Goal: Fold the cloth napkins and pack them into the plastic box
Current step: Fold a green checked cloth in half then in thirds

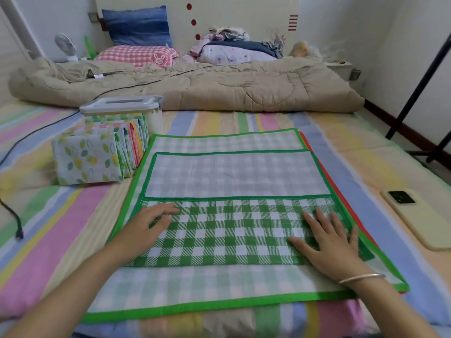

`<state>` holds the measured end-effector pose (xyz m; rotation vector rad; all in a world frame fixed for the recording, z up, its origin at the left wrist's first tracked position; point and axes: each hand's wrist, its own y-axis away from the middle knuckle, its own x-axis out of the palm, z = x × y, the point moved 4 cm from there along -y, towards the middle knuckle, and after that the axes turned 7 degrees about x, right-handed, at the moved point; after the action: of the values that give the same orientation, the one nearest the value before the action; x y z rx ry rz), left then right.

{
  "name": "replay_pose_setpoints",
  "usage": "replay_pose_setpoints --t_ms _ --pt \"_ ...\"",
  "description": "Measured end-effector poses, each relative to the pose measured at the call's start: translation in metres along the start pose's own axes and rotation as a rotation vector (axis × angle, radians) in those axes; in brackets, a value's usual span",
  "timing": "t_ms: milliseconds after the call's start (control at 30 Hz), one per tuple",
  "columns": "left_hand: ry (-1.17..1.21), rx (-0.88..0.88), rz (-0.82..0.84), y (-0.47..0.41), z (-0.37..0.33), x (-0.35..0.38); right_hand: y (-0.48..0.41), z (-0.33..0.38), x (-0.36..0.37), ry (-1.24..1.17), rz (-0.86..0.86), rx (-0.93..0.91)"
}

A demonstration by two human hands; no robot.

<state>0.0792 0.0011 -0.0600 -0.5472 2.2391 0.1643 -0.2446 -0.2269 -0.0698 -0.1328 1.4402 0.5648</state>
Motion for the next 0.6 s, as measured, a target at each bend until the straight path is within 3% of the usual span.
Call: replay_pose_setpoints --t_ms 100,200,433,600 --pt "-0.204 0.041 -0.066 -0.009 -0.032 -0.001 0.002 0.005 -0.010 -0.072 -0.052 0.037" --pt "-0.275 0.147 0.014 -0.020 -0.075 0.031 0.005 0.025 -0.021 -0.029 -0.182 0.048" --pt "-0.416 0.387 0.087 -0.048 -0.110 0.086 -0.051 0.111 -0.057 -0.057 -0.266 -0.245" --pt "-0.476 0.415 0.061 -0.049 -0.104 0.097 -0.132 0.167 -0.069 0.158 -0.210 -0.315"
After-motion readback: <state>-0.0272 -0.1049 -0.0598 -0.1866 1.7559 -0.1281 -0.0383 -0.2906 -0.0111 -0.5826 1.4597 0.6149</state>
